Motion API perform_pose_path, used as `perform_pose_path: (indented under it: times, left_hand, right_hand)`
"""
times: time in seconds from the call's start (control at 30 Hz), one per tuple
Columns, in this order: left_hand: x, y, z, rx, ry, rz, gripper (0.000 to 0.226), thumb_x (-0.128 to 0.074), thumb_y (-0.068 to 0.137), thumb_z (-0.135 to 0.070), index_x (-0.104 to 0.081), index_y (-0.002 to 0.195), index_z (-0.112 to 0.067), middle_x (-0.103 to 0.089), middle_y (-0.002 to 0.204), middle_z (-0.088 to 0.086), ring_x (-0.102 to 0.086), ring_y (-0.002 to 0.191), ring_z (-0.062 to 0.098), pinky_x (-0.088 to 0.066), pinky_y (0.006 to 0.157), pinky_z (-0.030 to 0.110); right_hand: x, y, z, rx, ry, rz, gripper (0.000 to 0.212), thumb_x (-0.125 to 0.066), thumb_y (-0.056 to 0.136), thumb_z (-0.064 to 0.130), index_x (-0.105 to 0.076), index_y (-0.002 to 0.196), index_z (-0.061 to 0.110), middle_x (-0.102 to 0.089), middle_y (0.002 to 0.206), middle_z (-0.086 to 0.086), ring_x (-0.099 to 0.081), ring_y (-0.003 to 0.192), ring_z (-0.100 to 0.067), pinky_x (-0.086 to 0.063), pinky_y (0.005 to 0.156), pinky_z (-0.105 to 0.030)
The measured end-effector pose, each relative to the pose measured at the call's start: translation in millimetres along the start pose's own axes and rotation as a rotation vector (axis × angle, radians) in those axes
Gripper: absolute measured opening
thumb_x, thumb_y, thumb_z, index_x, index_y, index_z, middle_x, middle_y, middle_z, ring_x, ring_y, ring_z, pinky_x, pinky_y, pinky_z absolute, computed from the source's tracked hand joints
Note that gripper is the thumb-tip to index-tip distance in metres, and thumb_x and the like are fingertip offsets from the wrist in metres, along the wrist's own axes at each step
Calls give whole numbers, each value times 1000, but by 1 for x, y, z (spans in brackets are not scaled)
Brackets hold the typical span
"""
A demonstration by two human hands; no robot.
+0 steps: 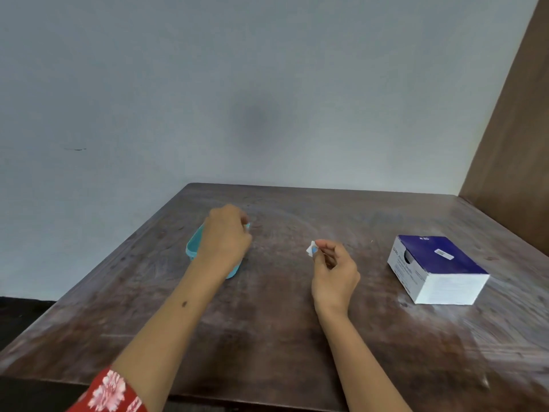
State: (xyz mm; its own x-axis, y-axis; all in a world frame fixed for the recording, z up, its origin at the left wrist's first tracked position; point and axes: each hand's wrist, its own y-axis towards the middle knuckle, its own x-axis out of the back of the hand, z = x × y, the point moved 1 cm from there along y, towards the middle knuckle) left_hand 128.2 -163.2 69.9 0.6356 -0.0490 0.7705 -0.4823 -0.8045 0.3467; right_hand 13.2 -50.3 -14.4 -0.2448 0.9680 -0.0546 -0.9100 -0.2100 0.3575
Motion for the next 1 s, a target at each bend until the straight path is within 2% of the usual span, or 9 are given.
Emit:
perform_pose_path:
  times: [0.1,0.23,0.33,0.43,0.67,0.8,0.87,0.93,1.0]
  left_hand:
    - [-17,-50,-27,-138,-253,-31,29,-55,84,-1,-69,107,-11,-72,101,5,-66,95,15,-49,92,26]
    - [-48,-125,-63,-189,-569,31,36,-57,81,3,-69,110,-16,-72,102,-3,-66,90,0,-51,88,18]
    - [-71,-178,-89,-134,-832,167,37,-54,81,0,-68,110,-17,-72,102,-5,-67,94,1,-53,88,25]
    - [-96,-227,-116,-84,-940,267,36,-49,79,-10,-69,108,-18,-72,102,-6,-66,96,2,-52,89,24]
    - [-168,-310,-161,-157,-794,626,34,-48,87,-2,-68,110,-17,-71,106,-4,-61,94,-5,-49,85,11]
    - [-218,-339,-173,-91,-584,882,32,-43,91,-5,-67,110,-12,-69,106,3,-62,99,10,-43,73,7]
    - [-241,-352,-174,-56,-503,991,29,-40,90,-5,-66,103,-5,-68,104,12,-63,99,19,-45,72,17]
    - [-263,-363,-175,-27,-401,1066,21,-39,89,-5,-57,86,5,-62,98,26,-59,98,33,-40,73,35]
    - [-283,-370,-173,-3,-314,1119,22,-39,90,-8,-50,72,-1,-60,99,26,-56,98,36,-35,68,34]
  right_hand:
    - [27,-14,17,36,73,33,26,-64,83,-1,-69,82,24,-69,77,13,-66,73,2,-48,68,-8]
    - [86,-40,39,89,106,74,25,-65,82,-2,-71,84,21,-72,81,6,-69,78,-7,-53,73,-19]
    - [140,-62,42,102,53,66,26,-61,82,-6,-72,87,18,-72,84,1,-68,80,-12,-53,74,-21]
    - [199,-82,31,91,-2,-11,26,-62,82,-7,-72,88,15,-71,87,-1,-68,85,-16,-53,79,-26]
    - [311,-123,-38,-56,-219,-278,25,-64,83,-3,-70,90,21,-70,88,3,-67,85,-13,-54,78,-27]
    - [350,-140,-93,-197,-467,-345,22,-66,82,2,-68,84,24,-68,76,8,-64,75,-1,-49,64,-14]
    - [368,-146,-120,-264,-582,-353,18,-68,80,1,-68,80,19,-67,68,4,-62,64,-6,-45,58,-17]
    - [384,-151,-146,-399,-699,-337,11,-67,80,0,-69,74,9,-69,65,-8,-61,57,-15,-47,58,-33]
    - [400,-153,-172,-550,-815,-268,12,-63,81,1,-70,72,5,-69,68,-13,-62,62,-27,-47,61,-38]
